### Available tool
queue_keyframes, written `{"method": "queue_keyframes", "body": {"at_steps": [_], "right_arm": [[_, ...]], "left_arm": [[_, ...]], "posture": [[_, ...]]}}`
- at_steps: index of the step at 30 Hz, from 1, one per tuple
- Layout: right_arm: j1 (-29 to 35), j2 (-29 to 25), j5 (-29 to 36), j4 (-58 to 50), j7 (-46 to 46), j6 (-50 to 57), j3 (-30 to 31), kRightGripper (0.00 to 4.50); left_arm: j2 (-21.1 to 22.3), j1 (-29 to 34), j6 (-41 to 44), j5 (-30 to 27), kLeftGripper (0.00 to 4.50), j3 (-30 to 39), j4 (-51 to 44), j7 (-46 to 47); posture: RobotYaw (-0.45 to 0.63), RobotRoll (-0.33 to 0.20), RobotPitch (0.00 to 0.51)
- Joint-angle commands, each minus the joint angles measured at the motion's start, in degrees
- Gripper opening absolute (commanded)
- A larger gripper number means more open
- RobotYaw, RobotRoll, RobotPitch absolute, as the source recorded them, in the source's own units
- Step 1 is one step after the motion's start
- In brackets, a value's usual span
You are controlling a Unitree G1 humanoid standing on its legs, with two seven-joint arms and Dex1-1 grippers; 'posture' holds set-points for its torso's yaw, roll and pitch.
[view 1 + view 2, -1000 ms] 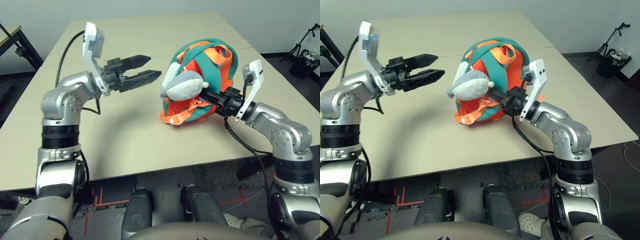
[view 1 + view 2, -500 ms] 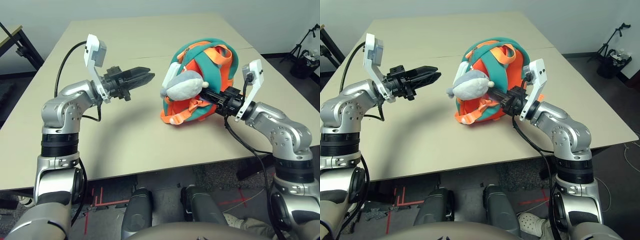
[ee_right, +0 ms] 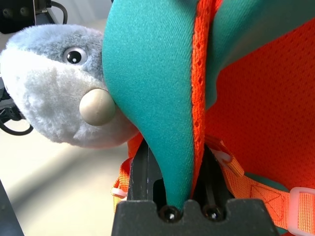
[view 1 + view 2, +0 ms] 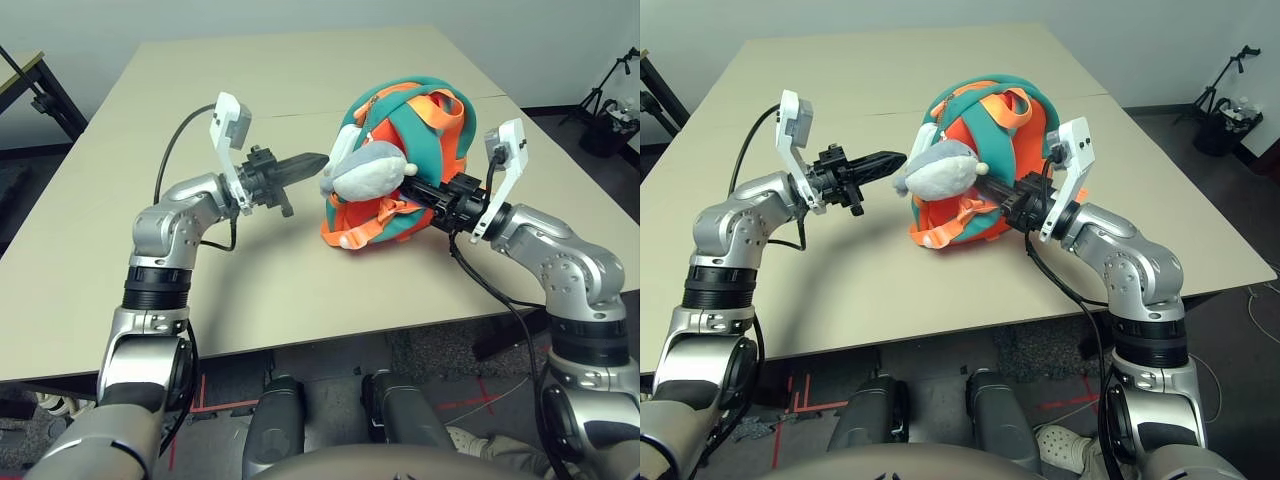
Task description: Put the pencil case into the backpack and zip it.
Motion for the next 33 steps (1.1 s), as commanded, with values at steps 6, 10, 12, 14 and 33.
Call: {"method": "queue_keyframes", "body": {"at_steps": [6, 10, 12, 14, 33], "right_arm": [[0.4, 0.3, 1.3, -2.1, -0.2, 0.1, 0.4, 0.1], [0.5, 0.4, 1.4, -2.2, -0.1, 0.1, 0.5, 0.1], [0.4, 0.4, 1.3, -2.2, -0.1, 0.1, 0.5, 0.1], [0.3, 0.3, 1.4, -2.1, -0.1, 0.1, 0.5, 0.1], [0.3, 0.2, 1.4, -2.1, -0.5, -0.1, 0.3, 0.1]], "left_arm": [[-1.3, -1.1, -2.2, 1.8, 0.0, -1.5, 2.8, 0.0], [-3.1, -2.3, -3.8, 2.9, 0.0, -2.3, 5.2, 0.2], [-4.0, -2.9, -4.7, 3.6, 0.0, -2.8, 6.5, 0.0], [-4.9, -3.6, -5.6, 4.4, 0.0, -3.2, 8.0, -0.2], [-8.5, -9.3, -10.3, 7.1, 0.0, -3.0, 14.0, -0.3]], "posture": [[-0.06, 0.0, 0.061], [-0.06, 0.0, 0.057], [-0.07, 0.0, 0.056], [-0.07, 0.0, 0.056], [-0.07, 0.0, 0.057]]}}
